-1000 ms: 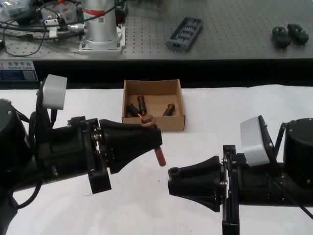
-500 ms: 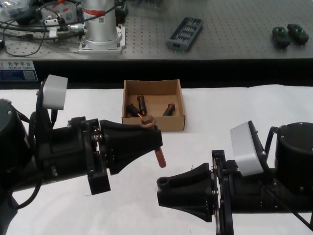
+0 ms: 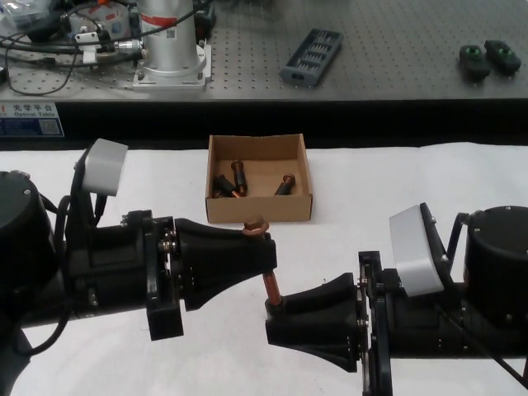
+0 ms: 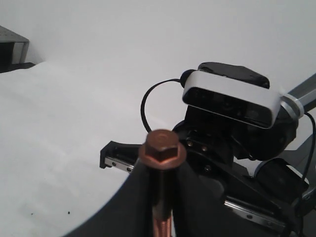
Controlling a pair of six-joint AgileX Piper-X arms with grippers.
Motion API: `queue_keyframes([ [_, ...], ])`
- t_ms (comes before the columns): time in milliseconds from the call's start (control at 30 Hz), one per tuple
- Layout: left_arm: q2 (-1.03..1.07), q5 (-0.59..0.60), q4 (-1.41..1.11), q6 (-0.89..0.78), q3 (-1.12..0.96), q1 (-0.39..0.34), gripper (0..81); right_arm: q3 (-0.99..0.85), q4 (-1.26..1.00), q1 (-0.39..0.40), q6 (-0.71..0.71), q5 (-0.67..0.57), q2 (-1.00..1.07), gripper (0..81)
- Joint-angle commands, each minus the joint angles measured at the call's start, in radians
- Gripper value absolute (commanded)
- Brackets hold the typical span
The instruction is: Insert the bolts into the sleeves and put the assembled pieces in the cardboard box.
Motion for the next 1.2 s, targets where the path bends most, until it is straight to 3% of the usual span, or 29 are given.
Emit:
queue_keyframes([
  [0, 0.0, 0.004, -0.012, 0.011, -0.004, 0.0, 0.6, -0.001, -0.028, 0.003, 0.005, 0.024, -0.014, 4.4],
  [633, 0.0, -0.065, -0.021, 0.035, -0.006, 0.0, 0.6, -0.001, -0.045, 0.003, -0.002, 0.048, -0.014, 4.4],
  [1167, 0.003, -0.004, 0.084, 0.101, -0.006, -0.015, 0.6, -0.001, -0.045, 0.003, -0.002, 0.066, -0.014, 4.4],
])
